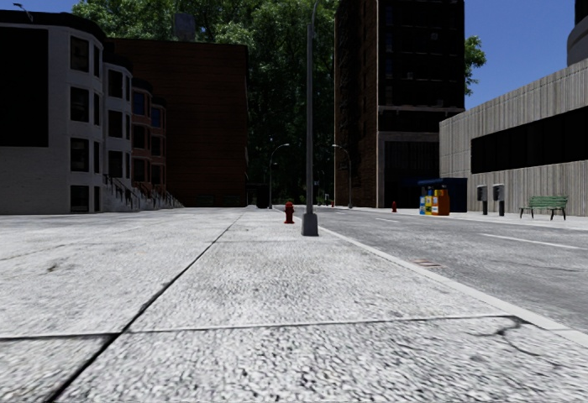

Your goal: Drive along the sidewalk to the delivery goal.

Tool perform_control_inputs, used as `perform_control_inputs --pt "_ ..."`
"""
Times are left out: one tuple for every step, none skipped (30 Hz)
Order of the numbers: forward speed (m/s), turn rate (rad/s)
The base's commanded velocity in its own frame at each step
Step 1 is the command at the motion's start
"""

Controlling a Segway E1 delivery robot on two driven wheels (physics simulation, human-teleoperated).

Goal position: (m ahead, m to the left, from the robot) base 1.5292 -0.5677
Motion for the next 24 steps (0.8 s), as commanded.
perform_control_inputs --pt "1.29 -0.16" --pt "1.29 -0.17" --pt "1.29 -0.17" --pt "1.29 -0.17" --pt "1.29 -0.17" --pt "1.29 -0.17" --pt "1.29 -0.17" --pt "1.29 -0.17" --pt "1.29 -0.17" --pt "1.29 -0.17" --pt "1.29 -0.06" --pt "1.29 0.0" --pt "1.29 0.0" --pt "1.29 0.0" --pt "1.29 0.0" --pt "1.28 0.0" --pt "1.27 0.0" --pt "1.27 0.0" --pt "1.19 0.0" --pt "1.16 0.0" --pt "1.16 0.0" --pt "1.14 -0.1" --pt "1.13 -0.23" --pt "1.13 -0.27"
